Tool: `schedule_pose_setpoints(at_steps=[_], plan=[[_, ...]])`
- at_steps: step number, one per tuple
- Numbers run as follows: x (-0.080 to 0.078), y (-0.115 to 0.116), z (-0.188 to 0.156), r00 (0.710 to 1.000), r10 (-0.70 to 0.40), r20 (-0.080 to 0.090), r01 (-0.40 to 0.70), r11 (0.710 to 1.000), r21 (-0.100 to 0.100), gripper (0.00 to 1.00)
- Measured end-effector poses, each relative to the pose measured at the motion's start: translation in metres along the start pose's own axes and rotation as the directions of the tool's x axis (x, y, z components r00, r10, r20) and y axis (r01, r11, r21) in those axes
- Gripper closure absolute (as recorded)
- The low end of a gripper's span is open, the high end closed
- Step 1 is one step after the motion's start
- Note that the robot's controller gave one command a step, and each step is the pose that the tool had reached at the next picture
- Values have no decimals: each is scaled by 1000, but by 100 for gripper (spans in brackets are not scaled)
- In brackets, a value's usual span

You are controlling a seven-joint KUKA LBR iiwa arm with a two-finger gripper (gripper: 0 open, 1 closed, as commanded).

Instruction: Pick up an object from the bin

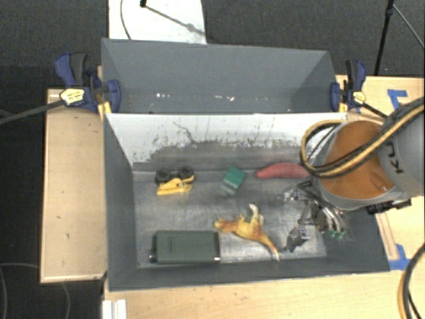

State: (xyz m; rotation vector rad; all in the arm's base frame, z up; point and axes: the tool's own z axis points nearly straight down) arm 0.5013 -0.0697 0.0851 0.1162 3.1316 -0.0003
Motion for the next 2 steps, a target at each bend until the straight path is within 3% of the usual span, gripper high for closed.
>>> schedule_pose_setpoints(at_steps=[1, 2], plan=[[2, 25, 15, 998, -59, 4, 59, 998, 2, 0], [0, 101, -8, 998, -60, -5, 60, 998, -1, 0]])
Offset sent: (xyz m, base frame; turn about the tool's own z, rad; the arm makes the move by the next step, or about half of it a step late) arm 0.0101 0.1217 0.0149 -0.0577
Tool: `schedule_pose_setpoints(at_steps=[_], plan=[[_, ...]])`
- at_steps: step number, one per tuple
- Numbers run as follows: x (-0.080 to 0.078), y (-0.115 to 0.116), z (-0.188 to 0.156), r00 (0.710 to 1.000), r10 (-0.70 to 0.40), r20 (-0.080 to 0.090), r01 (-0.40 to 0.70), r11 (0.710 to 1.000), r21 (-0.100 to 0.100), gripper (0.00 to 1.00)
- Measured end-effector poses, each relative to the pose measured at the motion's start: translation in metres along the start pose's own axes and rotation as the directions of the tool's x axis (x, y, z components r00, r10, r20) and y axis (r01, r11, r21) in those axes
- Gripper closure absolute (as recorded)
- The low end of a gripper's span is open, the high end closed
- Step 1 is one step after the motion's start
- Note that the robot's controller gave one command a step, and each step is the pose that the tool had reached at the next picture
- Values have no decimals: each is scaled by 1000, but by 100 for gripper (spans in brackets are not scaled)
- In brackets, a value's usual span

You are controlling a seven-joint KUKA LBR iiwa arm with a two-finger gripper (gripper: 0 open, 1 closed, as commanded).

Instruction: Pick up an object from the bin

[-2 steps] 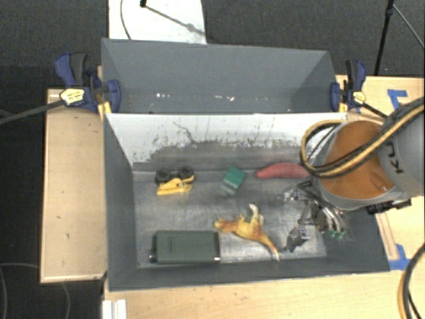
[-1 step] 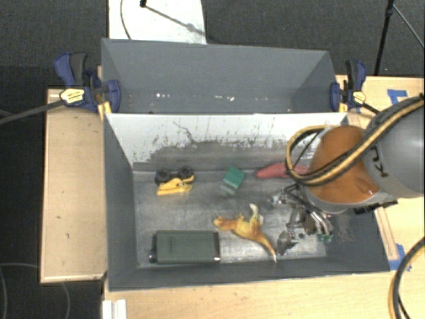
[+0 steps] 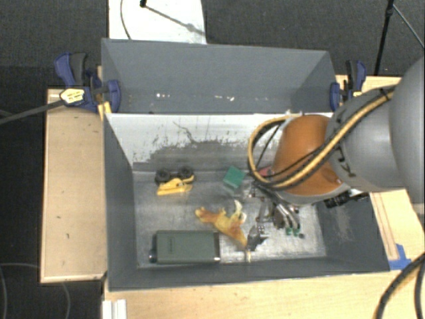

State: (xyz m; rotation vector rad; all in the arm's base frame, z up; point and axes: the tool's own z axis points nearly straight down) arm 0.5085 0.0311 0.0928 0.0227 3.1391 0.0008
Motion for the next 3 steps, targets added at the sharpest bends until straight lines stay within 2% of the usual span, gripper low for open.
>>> schedule_pose_setpoints(at_steps=[1, 2, 3], plan=[[6, 26, 10, 993, -119, 6, 119, 993, -1, 0], [0, 2, 19, 982, 190, 8, -190, 982, -8, 100], [0, 2, 19, 982, 188, 8, -188, 982, -7, 100]])
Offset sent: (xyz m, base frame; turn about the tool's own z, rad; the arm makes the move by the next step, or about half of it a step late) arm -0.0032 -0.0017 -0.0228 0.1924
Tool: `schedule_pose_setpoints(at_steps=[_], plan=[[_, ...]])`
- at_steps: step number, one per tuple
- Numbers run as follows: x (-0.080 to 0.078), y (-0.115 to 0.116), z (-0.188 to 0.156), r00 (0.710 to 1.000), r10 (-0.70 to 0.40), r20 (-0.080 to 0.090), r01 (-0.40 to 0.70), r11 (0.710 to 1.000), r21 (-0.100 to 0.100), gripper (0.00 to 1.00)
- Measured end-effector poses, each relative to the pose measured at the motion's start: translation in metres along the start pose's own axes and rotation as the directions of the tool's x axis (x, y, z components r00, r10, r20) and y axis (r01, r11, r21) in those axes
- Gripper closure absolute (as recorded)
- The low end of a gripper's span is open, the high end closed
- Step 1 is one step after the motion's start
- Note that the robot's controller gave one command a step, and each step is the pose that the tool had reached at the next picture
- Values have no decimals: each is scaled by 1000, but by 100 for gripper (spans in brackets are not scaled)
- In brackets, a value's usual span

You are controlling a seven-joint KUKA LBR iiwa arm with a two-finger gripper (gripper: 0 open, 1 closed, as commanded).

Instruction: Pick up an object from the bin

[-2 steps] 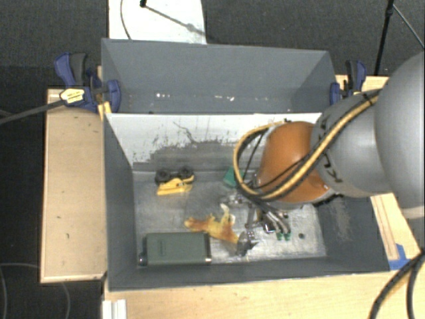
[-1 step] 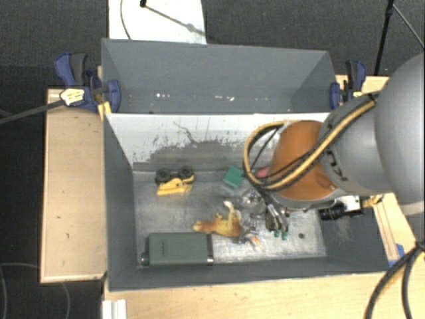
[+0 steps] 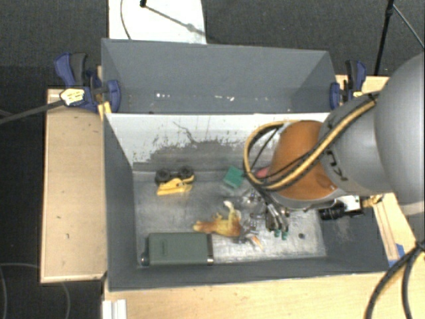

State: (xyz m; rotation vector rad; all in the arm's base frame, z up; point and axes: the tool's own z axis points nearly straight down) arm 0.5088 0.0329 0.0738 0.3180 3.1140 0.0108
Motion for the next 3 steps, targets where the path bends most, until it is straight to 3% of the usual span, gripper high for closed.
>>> schedule_pose_setpoints(at_steps=[3], plan=[[0, 0, -1, 1000, -3, 0, 3, 1000, 1, 100]])
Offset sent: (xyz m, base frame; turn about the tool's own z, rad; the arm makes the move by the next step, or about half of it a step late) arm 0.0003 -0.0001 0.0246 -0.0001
